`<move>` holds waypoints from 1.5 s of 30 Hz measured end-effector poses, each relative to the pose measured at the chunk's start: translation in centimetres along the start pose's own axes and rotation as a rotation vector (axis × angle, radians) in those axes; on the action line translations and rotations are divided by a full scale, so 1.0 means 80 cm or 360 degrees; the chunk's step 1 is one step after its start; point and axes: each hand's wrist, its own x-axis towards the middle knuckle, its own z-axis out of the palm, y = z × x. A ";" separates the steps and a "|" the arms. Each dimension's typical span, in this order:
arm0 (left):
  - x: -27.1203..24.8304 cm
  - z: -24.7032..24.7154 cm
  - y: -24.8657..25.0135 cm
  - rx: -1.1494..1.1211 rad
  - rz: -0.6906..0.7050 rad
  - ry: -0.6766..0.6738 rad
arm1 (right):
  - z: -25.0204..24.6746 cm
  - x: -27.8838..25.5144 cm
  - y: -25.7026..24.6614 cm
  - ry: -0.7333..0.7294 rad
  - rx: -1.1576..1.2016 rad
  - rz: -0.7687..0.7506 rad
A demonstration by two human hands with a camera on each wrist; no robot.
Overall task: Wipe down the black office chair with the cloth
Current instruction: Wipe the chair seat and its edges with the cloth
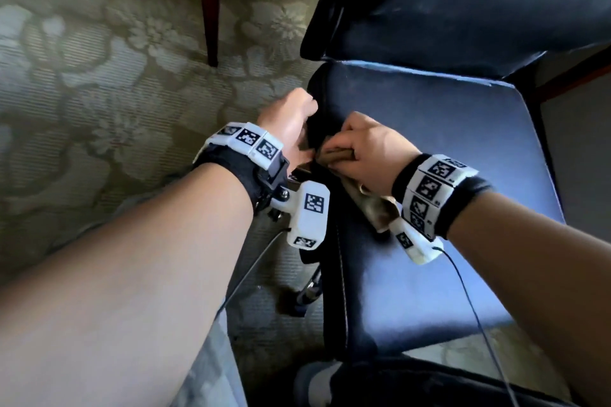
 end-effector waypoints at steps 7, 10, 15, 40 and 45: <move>-0.026 -0.004 -0.029 -0.0049 0.0049 -0.0160 | 0.063 -0.143 -0.026 -0.0027 -0.0051 -0.0195; -0.056 -0.019 -0.047 0.0295 -0.0053 -0.0212 | 0.087 -0.177 -0.029 -0.0034 -0.0143 -0.0196; -0.100 -0.020 -0.105 0.0745 -0.0300 -0.0383 | 0.099 -0.185 -0.029 0.0148 0.0004 -0.0124; -0.071 0.004 -0.072 0.0849 -0.0273 -0.0313 | 0.067 -0.138 -0.029 0.0181 -0.0021 0.0023; -0.053 0.012 -0.006 0.0597 -0.0220 -0.0135 | 0.021 -0.058 -0.001 0.0248 0.0166 0.0186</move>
